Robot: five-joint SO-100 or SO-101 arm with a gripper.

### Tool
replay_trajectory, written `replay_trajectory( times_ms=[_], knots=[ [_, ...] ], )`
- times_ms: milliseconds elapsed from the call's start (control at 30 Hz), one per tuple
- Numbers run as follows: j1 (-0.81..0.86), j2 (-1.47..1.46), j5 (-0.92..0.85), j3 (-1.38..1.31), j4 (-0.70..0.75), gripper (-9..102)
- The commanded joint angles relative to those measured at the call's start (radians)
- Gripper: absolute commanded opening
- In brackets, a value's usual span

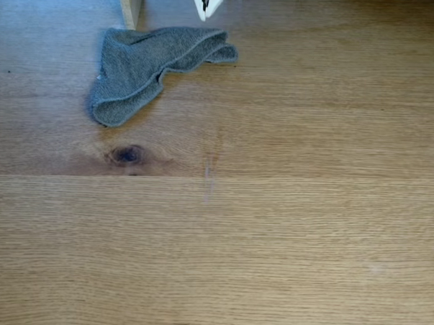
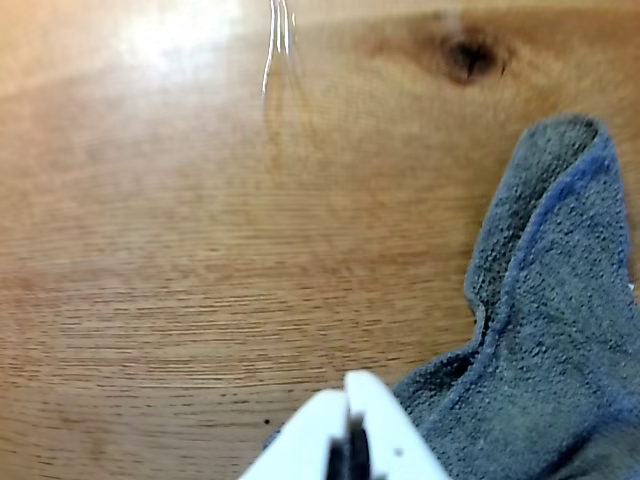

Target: Clean the area in front of the robot

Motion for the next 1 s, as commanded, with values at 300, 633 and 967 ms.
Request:
replay_trajectory(
  times_ms=[300,633,967],
  knots=[
    [0.181,-0.538,-0.040,-0.548,-0.084,20],
    [0.479,-0.845,-0.054,-0.707,-0.066,36],
    [0.689,-1.239,-0.241,-0.707,-0.227,45]
  ],
)
